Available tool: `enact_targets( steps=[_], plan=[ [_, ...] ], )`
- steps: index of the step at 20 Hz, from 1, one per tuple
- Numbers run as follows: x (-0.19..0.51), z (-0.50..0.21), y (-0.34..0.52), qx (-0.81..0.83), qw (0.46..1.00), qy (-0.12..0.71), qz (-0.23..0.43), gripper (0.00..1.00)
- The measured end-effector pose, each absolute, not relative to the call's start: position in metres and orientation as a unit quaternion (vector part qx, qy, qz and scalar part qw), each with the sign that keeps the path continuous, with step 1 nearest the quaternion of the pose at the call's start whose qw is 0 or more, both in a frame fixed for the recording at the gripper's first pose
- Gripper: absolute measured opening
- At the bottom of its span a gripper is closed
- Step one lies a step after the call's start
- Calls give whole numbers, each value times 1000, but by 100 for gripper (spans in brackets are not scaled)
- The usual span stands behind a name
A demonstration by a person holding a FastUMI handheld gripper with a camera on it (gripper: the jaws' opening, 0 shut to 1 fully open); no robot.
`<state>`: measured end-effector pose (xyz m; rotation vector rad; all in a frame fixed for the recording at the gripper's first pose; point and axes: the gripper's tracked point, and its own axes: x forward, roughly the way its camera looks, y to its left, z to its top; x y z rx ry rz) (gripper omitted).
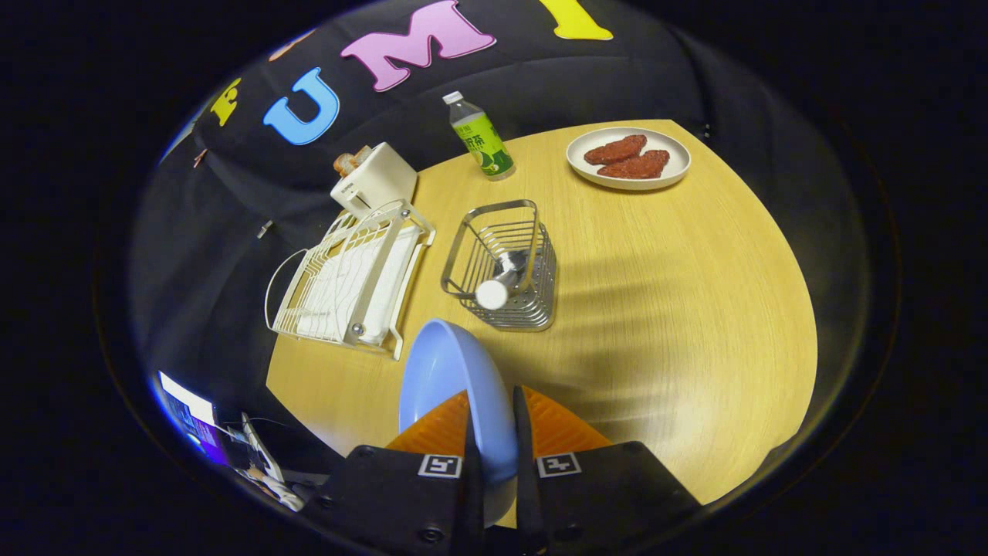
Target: Take the plate from the dish rack, then take the spoon from the basket and place it into the plate.
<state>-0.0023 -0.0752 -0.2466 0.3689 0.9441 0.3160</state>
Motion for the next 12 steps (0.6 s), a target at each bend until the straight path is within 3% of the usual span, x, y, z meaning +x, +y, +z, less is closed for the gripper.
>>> enact_targets(
  steps=[9,12],
  plan=[
    [13,-274,-64,225,840,461,177,22],
    [11,-285,-72,196,845,467,170,29]
  ],
)
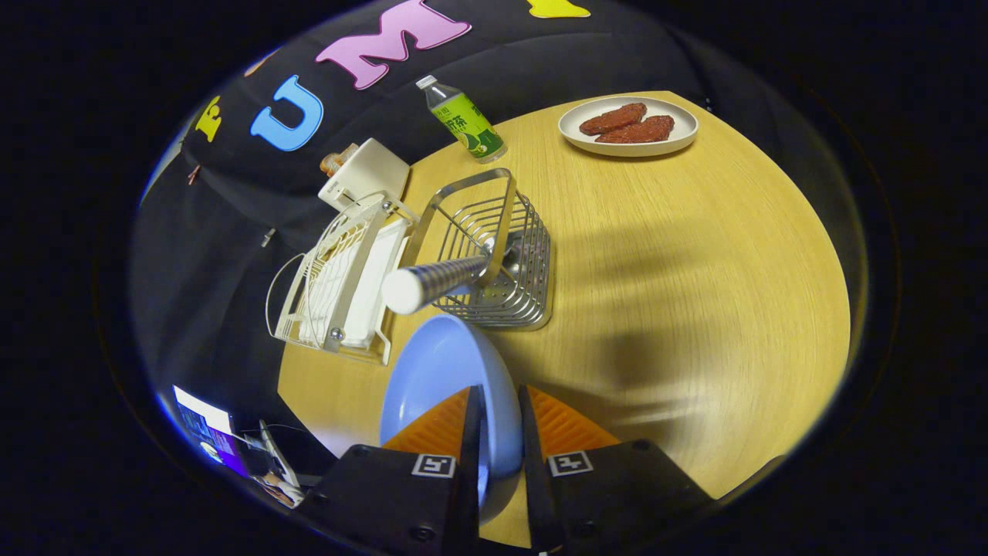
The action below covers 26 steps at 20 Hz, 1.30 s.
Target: Take the plate from the dish rack, then take the spoon from the basket and place it into the plate.
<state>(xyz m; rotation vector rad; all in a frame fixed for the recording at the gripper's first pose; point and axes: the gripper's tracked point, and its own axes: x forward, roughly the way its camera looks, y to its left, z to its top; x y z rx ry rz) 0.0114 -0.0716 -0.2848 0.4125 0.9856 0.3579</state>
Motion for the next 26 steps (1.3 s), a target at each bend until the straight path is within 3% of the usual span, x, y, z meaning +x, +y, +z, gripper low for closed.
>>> enact_targets(
  steps=[4,5,8,14,21,22,23,24,26],
  plan=[
    [10,-280,-83,139,867,443,178,55],
    [11,-272,-87,115,880,420,188,57],
    [18,-234,-91,66,915,339,209,100],
    [41,-157,-88,31,964,152,218,98],
    [71,-182,-77,-2,966,141,218,97],
    [77,-184,-79,-10,967,137,215,76],
    [81,-186,-77,-8,968,134,214,66],
    [84,-186,-75,-5,968,130,215,61],
    [91,-192,-74,-17,967,128,218,61]
  ],
)
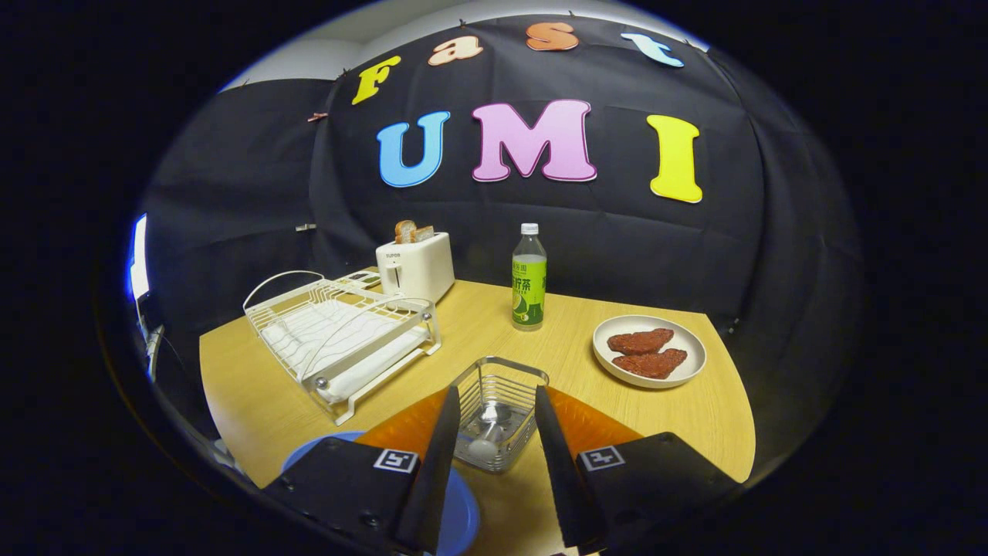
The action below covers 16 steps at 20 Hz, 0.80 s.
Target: Take the plate from the dish rack, then take the spoon from the basket and place it into the plate.
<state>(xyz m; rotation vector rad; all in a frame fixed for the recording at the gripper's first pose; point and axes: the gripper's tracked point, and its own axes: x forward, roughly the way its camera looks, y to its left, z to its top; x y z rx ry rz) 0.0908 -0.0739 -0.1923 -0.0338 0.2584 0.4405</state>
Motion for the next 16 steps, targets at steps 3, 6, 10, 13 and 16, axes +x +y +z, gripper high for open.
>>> enact_targets(
  steps=[3,6,10,13,16],
  plan=[
    [96,-203,-71,-36,965,126,226,61],
    [96,-207,-67,-49,965,121,230,37],
    [101,-209,-60,-38,963,121,236,33],
    [108,-215,-62,-49,967,120,218,24],
    [105,-212,-58,-52,965,125,225,20]
  ],
)
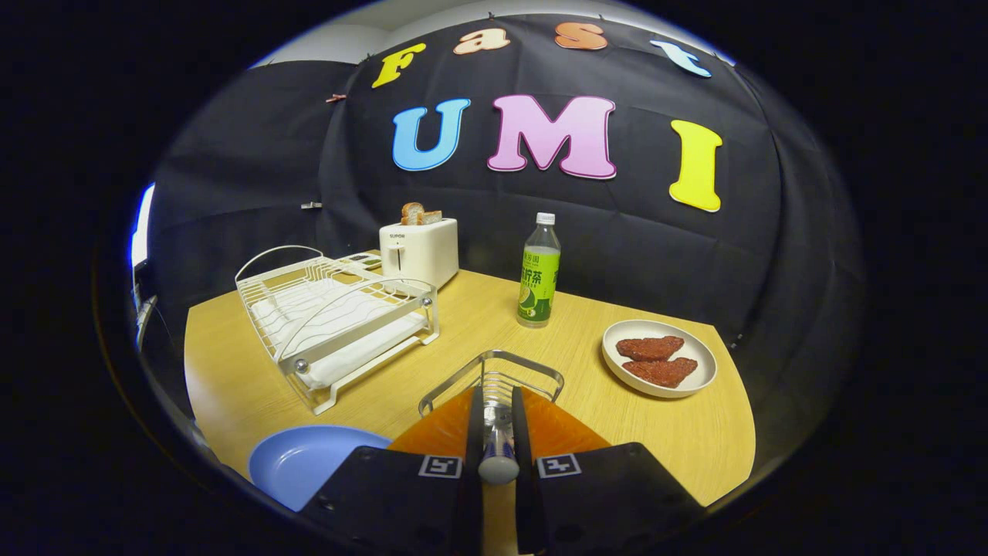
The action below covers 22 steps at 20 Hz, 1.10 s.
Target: Take the plate from the dish rack, then take the spoon from the basket and place it into the plate.
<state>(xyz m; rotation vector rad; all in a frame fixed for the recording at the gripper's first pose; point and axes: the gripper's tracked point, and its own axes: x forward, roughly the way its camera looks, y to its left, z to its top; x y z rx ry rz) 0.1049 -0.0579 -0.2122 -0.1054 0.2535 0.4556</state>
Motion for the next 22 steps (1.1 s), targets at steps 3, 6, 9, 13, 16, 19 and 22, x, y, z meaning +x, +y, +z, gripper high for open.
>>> enact_targets(
  steps=[3,6,9,13,16,19,22],
  plan=[
    [106,-213,-58,-44,962,144,227,19],
    [108,-210,-57,-51,960,152,230,18],
    [107,-196,-55,-42,960,151,232,17],
    [108,-166,-65,-18,965,140,222,17],
    [107,-141,-71,-11,968,126,217,17],
    [101,-113,-76,34,971,118,206,17],
    [92,-87,-81,38,971,99,214,17]
  ],
)
